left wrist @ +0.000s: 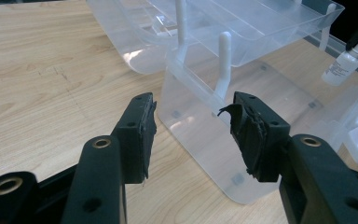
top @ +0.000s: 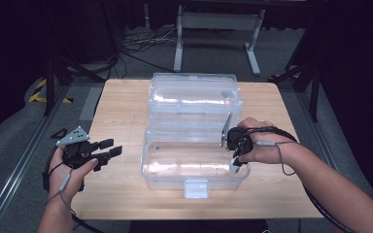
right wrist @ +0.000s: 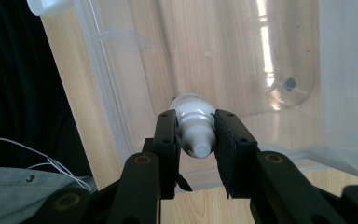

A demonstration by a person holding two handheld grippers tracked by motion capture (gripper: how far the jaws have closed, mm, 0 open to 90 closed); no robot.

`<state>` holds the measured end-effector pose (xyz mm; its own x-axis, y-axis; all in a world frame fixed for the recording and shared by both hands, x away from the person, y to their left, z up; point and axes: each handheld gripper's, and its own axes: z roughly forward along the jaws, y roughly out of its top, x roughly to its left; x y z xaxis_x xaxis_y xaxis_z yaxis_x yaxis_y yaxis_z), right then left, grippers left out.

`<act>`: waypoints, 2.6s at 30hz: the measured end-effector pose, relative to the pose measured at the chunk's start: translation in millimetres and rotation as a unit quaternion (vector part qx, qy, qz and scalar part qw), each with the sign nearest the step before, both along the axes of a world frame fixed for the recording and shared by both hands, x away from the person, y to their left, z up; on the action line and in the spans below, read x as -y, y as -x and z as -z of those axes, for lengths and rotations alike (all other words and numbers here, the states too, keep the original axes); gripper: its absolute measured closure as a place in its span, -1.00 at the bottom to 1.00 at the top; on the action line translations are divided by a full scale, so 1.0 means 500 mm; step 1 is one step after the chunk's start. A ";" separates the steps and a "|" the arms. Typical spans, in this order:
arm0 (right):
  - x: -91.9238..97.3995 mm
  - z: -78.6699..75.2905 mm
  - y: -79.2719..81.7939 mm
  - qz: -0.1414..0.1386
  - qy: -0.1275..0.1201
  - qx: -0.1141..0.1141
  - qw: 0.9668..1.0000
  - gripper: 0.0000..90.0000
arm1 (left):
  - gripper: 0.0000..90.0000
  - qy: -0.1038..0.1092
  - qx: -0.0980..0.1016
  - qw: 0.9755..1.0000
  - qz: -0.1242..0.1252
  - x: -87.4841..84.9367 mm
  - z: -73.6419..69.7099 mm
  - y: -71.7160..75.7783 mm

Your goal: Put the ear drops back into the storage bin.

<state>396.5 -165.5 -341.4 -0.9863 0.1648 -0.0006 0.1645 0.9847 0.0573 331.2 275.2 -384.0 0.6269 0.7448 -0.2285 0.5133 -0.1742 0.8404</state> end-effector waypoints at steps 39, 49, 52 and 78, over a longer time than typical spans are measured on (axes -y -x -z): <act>-0.005 0.094 0.001 -0.012 0.027 -0.019 0.999 0.58 | -0.03 -0.025 -0.011 1.000 -0.002 0.002 0.012 -0.006; -0.006 0.099 0.003 -0.019 0.034 -0.019 0.999 0.58 | -0.03 -0.026 -0.009 1.000 -0.001 0.001 0.012 -0.006; -0.007 0.099 0.003 -0.021 0.033 -0.018 0.999 0.57 | -0.03 -0.026 -0.009 1.000 -0.001 0.000 0.012 -0.006; -0.021 -0.002 0.078 -0.041 -0.035 0.009 0.998 0.37 | -0.01 -0.045 -0.006 0.999 -0.003 0.022 -0.011 -0.019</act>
<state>357.4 -155.2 -340.4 -0.9964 0.0837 -0.0106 0.0817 0.9882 0.1293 340.7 264.3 -378.6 0.6193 0.7670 -0.1681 0.5251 -0.2454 0.8149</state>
